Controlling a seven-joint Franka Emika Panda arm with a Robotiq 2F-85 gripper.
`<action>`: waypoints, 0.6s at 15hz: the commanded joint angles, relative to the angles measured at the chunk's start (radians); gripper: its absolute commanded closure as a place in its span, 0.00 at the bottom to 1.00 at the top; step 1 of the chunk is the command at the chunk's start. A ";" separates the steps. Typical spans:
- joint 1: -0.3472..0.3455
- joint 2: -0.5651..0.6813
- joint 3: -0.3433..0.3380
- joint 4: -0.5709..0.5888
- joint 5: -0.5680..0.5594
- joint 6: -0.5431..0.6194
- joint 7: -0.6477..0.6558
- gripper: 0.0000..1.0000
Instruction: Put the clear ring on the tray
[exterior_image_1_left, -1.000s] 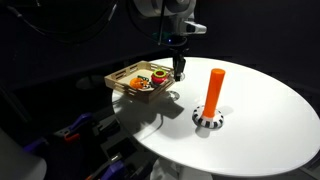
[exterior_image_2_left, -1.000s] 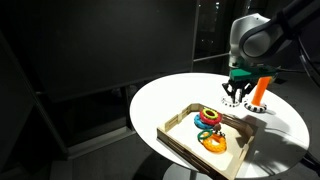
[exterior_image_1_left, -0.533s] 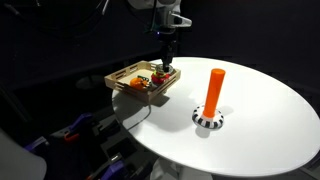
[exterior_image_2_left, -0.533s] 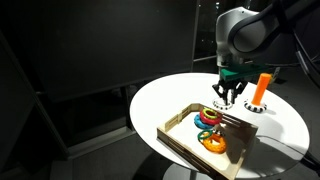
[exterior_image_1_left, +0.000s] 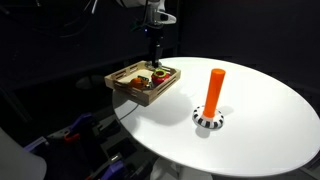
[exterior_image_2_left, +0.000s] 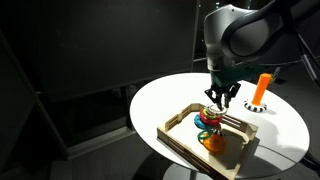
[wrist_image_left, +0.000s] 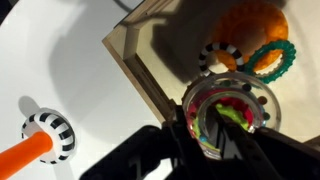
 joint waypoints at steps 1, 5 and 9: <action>0.011 0.003 0.024 0.014 -0.025 -0.030 0.016 0.92; 0.028 0.011 0.041 0.012 -0.027 -0.035 0.011 0.92; 0.051 0.029 0.045 0.015 -0.059 -0.037 0.026 0.92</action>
